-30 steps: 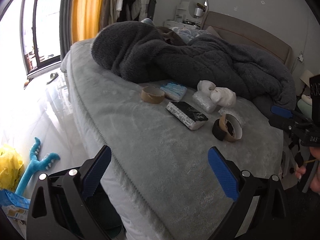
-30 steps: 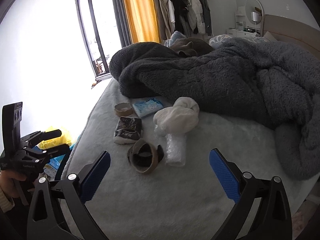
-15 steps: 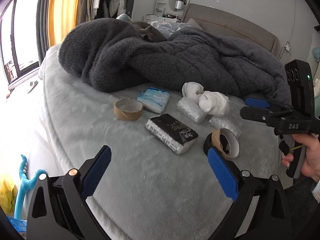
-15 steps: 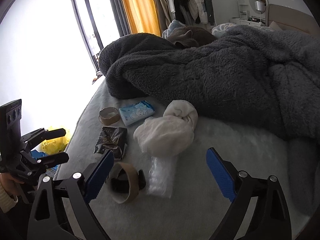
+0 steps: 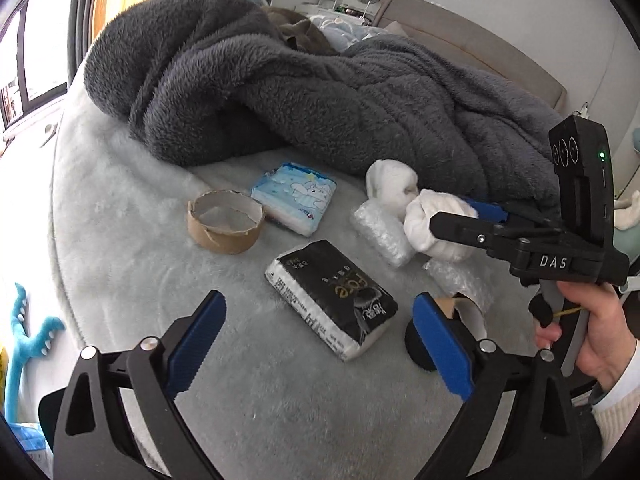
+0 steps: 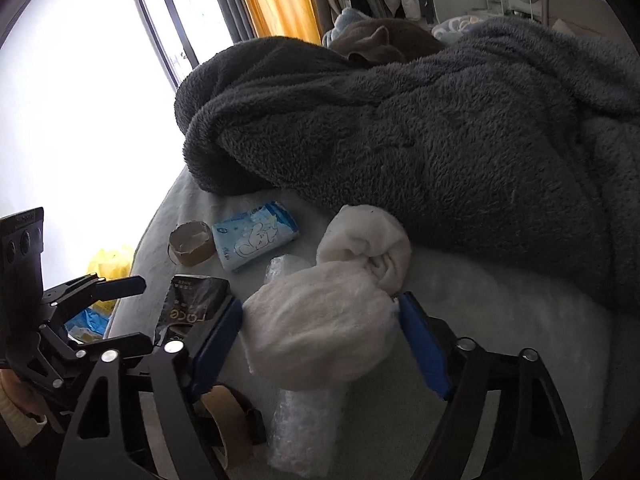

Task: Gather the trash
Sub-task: 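Grasp the black snack packet with the left tool while the right tool grasps the white cloth bundle, then carry the black packet and white cloth bundle with both tools over the teal bin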

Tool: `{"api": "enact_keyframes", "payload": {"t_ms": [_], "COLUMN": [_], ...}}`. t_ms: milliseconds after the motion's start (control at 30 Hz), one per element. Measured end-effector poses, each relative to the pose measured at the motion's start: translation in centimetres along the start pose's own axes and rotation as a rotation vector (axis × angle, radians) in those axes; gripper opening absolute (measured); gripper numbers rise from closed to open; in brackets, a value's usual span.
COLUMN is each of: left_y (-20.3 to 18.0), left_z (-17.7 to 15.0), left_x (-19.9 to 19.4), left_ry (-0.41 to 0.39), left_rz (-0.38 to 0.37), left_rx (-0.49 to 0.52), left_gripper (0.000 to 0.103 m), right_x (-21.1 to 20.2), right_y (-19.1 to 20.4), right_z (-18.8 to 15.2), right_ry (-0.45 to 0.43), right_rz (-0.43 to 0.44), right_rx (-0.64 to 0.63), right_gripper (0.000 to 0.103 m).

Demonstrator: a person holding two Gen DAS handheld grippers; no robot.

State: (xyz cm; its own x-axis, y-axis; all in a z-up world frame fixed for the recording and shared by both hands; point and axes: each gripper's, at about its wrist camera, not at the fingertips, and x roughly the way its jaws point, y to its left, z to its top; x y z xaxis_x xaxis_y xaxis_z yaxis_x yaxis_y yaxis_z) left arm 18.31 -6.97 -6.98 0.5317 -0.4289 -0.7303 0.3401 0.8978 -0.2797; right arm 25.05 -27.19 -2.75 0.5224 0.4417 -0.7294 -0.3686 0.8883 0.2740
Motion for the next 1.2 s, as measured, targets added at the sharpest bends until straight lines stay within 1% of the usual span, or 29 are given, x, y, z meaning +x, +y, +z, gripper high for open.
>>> {"api": "enact_keyframes", "payload": {"t_ms": [33, 67, 133, 233, 300, 400, 600, 667, 767, 833, 967, 1033, 1067, 1100, 1133, 1200], "left_y": [0.0, 0.0, -0.3, -0.7, -0.8, -1.0, -1.3, -0.7, -0.2, 0.2, 0.3, 0.4, 0.5, 0.7, 0.9, 1.4], "left_z": [0.1, 0.3, 0.5, 0.4, 0.2, 0.0, 0.3, 0.4, 0.6, 0.7, 0.9, 0.8, 0.6, 0.5, 0.4, 0.3], "left_x": [0.4, 0.8, 1.3, 1.5, 1.5, 1.6, 2.4, 2.9, 3.2, 3.3, 3.4, 3.2, 2.9, 2.7, 2.5, 1.8], "left_ry": [0.008, 0.018, 0.03, 0.037, 0.04, 0.051, 0.101, 0.117, 0.116, 0.117, 0.122, 0.118, 0.115, 0.112, 0.103, 0.086], "left_rz": [0.0, 0.0, 0.003, 0.007, 0.027, 0.05, 0.068, 0.059, 0.044, 0.049, 0.044, 0.042, 0.04, 0.033, 0.024, 0.017], "left_rx": [-0.009, -0.013, -0.013, -0.018, -0.021, -0.048, -0.118, -0.16, -0.198, -0.205, -0.208, -0.207, -0.21, -0.215, -0.221, -0.231], "left_gripper": [0.092, 0.091, 0.089, 0.088, 0.087, 0.085, 0.085, 0.082, 0.075, 0.066, 0.057, 0.049, 0.047, 0.043, 0.035, 0.033], "right_x": [0.2, 0.3, 0.1, -0.4, -0.9, -1.6, -4.7, -5.5, -6.0, -5.7, -4.9, -4.7, -4.7, -4.6, -4.5, -4.4], "right_y": [0.0, -0.1, 0.0, 0.3, 0.6, 0.9, 0.7, 0.6, 0.7, 1.1, 2.6, 3.3, 3.6, 3.9, 4.3, 4.9], "right_z": [0.0, 0.1, 0.3, 0.7, 0.8, 0.7, 0.0, 0.1, 0.4, 0.7, 1.0, 1.2, 1.2, 1.3, 1.4, 1.5], "right_ry": [-0.002, -0.006, -0.017, -0.042, -0.066, -0.097, -0.196, -0.219, -0.24, -0.232, -0.202, -0.198, -0.2, -0.2, -0.2, -0.202], "right_rz": [0.007, 0.012, 0.024, 0.031, 0.029, 0.011, -0.028, -0.031, -0.006, 0.014, 0.029, 0.034, 0.037, 0.039, 0.039, 0.041], "right_rx": [0.002, 0.002, 0.009, 0.008, 0.006, -0.004, 0.029, 0.04, 0.072, 0.073, 0.036, 0.031, 0.031, 0.03, 0.029, 0.029], "right_gripper": [0.067, 0.065, 0.058, 0.057, 0.057, 0.057, 0.057, 0.057, 0.057, 0.057, 0.057, 0.057, 0.057, 0.057, 0.057, 0.057]}}
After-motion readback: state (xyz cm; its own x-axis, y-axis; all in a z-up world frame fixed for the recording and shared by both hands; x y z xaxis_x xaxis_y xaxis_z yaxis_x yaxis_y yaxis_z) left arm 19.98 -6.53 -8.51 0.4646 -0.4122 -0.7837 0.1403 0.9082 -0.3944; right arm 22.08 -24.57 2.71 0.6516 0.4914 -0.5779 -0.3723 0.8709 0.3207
